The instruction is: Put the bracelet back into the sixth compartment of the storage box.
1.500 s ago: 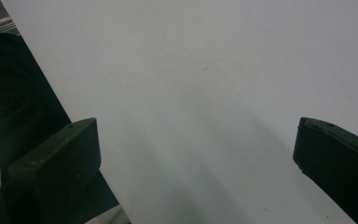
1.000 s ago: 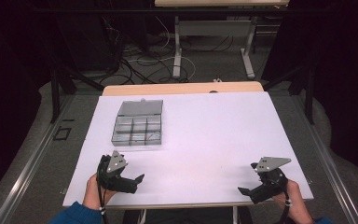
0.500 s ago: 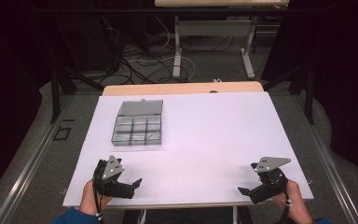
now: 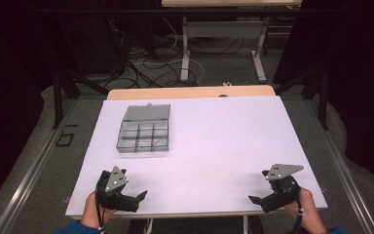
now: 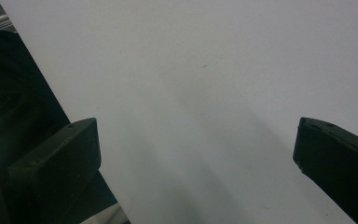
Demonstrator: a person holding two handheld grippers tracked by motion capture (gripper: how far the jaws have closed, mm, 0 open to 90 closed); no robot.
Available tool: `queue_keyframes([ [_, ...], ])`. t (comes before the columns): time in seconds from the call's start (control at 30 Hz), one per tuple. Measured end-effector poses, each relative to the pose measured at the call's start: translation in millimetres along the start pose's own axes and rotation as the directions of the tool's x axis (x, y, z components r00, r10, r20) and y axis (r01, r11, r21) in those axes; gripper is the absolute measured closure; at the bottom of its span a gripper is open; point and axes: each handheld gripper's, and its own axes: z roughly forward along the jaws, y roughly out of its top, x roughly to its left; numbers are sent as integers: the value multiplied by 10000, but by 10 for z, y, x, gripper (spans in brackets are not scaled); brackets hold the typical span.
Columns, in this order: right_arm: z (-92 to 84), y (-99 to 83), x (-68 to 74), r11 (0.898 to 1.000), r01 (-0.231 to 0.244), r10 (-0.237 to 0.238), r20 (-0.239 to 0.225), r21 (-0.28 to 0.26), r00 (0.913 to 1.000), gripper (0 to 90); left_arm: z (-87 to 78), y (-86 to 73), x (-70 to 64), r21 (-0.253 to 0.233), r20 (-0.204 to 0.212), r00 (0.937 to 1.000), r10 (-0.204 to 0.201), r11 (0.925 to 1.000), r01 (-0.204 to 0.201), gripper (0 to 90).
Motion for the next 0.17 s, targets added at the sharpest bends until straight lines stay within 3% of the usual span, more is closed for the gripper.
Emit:
queue_keyframes([
  [0.17,5,1,-4,10000,31,-31,-58,-2,10000,1,7,5,-4,2,152,9999,29,10000,-29,0],
])
